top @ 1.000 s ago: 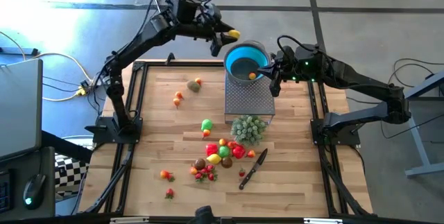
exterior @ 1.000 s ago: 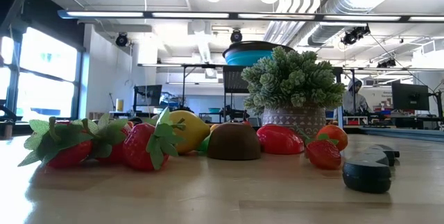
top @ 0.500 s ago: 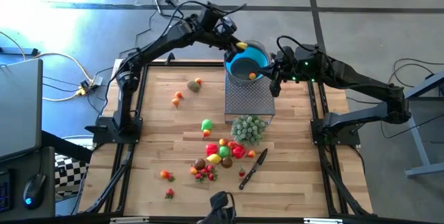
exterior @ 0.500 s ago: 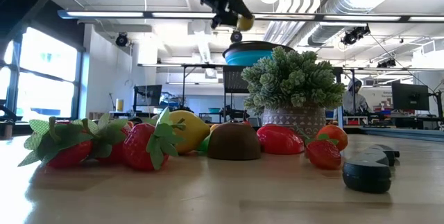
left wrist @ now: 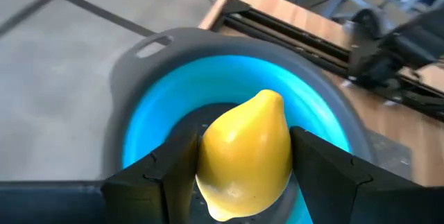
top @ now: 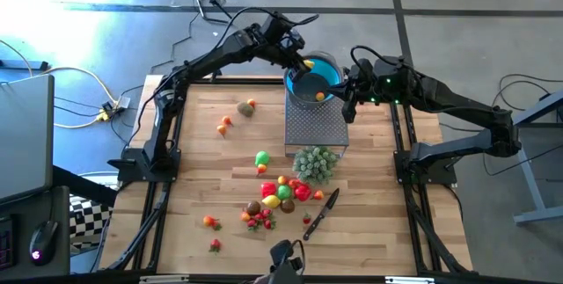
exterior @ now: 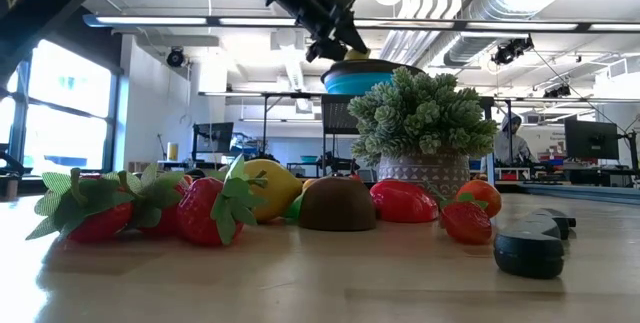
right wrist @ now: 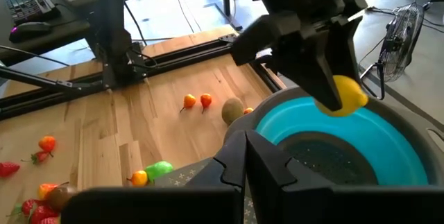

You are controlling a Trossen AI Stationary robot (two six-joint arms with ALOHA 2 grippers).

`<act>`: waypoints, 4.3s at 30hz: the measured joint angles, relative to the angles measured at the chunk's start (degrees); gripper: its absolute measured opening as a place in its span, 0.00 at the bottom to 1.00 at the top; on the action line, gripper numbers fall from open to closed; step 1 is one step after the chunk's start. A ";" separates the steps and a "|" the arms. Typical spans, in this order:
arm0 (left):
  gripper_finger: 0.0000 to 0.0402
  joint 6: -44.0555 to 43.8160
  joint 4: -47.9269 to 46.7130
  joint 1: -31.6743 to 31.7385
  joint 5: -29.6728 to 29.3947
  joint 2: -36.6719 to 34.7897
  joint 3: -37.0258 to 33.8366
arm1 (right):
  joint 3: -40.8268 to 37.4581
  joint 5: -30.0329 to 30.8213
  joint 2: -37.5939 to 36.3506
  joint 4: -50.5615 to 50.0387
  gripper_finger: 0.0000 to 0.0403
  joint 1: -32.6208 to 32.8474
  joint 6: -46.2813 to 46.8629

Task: Pick & Place Fruit
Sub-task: Put the yellow lemon into the blue strainer bowl, then put the brown kiwi into the blue strainer bowl

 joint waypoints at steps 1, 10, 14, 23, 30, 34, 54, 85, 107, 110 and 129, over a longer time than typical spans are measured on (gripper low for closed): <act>0.50 0.00 -0.06 -0.16 -1.81 0.06 0.00 | 0.00 0.15 0.00 0.02 0.00 0.00 -0.40; 0.50 0.90 -2.35 -3.45 -11.80 0.93 -0.04 | 0.00 0.15 0.00 0.00 0.00 -0.01 -0.53; 0.50 0.90 -2.54 -4.40 -12.12 1.84 0.03 | 0.00 0.15 0.00 -0.02 0.00 -0.01 -0.53; 0.51 0.65 -2.39 -4.99 -12.50 2.84 0.00 | 0.00 -0.02 0.00 -0.07 0.00 -0.02 -0.51; 0.51 0.46 -1.27 -4.97 -12.59 2.82 0.00 | 0.00 -0.04 -0.01 -0.07 0.00 -0.01 -0.51; 0.51 0.08 -1.54 -4.99 -12.58 2.82 0.00 | 0.00 -0.07 0.00 -0.09 0.00 -0.01 -0.51; 0.56 -1.16 -1.40 -4.97 -12.71 2.77 0.00 | 0.00 -0.07 0.00 -0.09 0.00 0.00 -0.48; 0.60 -1.07 -1.06 -4.99 -12.80 2.75 0.00 | 0.00 -0.07 0.00 -0.09 0.00 0.00 -0.48; 0.27 -0.39 3.19 -5.32 -11.69 0.83 0.09 | 0.00 -0.04 0.00 -0.09 0.00 0.00 -0.48; 0.24 -0.39 4.15 -5.33 -11.67 0.83 0.09 | 0.00 -0.04 0.00 -0.09 0.00 0.00 -0.48; 0.04 4.59 -0.73 -5.34 6.70 -7.38 -0.02 | 0.00 -0.09 0.00 -0.09 0.00 -0.02 0.78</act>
